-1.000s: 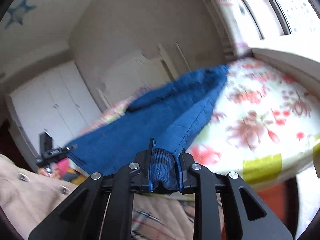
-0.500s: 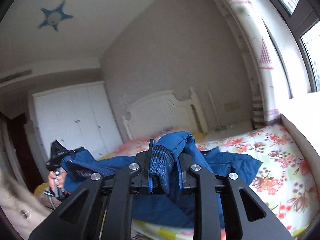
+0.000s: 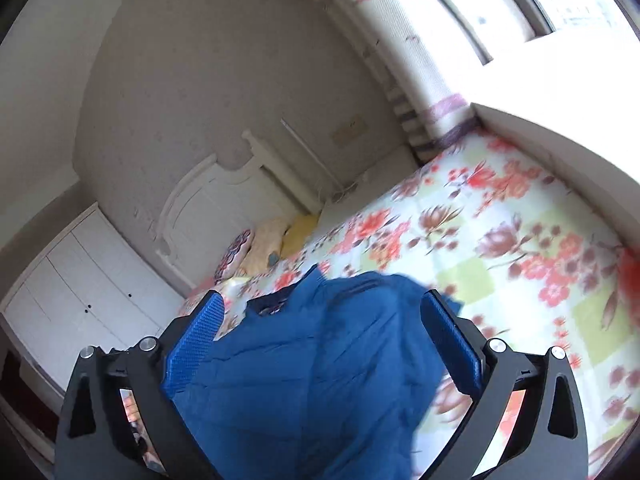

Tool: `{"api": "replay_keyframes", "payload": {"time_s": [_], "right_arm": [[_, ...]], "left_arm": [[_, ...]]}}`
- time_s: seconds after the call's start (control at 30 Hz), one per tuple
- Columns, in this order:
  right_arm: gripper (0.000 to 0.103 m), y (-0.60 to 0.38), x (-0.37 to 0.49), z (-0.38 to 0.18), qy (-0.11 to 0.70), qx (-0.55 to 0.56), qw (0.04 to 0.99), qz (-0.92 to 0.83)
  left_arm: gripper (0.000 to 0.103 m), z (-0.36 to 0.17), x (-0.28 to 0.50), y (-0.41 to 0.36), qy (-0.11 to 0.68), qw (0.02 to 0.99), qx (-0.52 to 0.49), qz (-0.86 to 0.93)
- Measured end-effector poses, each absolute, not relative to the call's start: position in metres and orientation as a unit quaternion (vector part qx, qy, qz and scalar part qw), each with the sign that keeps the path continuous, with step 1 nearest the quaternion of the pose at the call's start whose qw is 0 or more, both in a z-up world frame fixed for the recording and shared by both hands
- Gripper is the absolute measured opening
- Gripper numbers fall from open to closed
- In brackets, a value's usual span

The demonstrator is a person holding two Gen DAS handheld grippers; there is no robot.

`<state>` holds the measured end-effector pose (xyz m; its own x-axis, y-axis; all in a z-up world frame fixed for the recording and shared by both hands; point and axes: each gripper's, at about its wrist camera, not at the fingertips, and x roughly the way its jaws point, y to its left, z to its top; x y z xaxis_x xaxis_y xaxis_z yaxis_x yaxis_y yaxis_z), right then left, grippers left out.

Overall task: Fold large clothes
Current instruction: 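Carry the held hem over toward the collar with both grippers and release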

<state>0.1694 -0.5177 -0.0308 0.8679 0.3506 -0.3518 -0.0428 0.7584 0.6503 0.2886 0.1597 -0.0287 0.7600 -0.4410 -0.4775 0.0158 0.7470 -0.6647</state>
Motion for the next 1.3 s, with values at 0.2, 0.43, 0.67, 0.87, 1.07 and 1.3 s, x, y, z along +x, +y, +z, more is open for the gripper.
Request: {"api": "replay_keyframes", "payload": {"time_s": [0.2, 0.43, 0.67, 0.87, 1.07, 1.3], "right_arm": [[0.097, -0.514, 0.199, -0.046, 0.306, 0.247, 0.912, 0.113], [0.097, -0.469, 0.232, -0.059, 0.374, 0.141, 0.906, 0.139], [0.013, -0.447, 0.193, -0.032, 0.3, 0.08, 0.942, 0.129], [0.011, -0.443, 0.178, 0.055, 0.216, 0.063, 0.968, 0.108], [0.011, -0.456, 0.271, 0.047, 0.28, 0.089, 0.955, 0.038], [0.012, -0.455, 0.323, -0.086, 0.431, 0.111, 0.895, 0.011]], "left_arm": [[0.088, -0.038, 0.316, 0.131, 0.379, 0.879, -0.234, -0.168], [0.086, -0.051, 0.344, 0.082, 0.427, 0.876, -0.139, -0.177], [0.006, -0.026, 0.304, 0.083, 0.351, 0.902, -0.138, -0.212], [0.006, 0.054, 0.305, 0.079, 0.278, 0.924, -0.147, -0.216], [0.006, 0.047, 0.397, 0.054, 0.331, 0.921, -0.142, -0.147], [0.013, -0.086, 0.438, 0.043, 0.465, 0.872, -0.13, -0.078]]}}
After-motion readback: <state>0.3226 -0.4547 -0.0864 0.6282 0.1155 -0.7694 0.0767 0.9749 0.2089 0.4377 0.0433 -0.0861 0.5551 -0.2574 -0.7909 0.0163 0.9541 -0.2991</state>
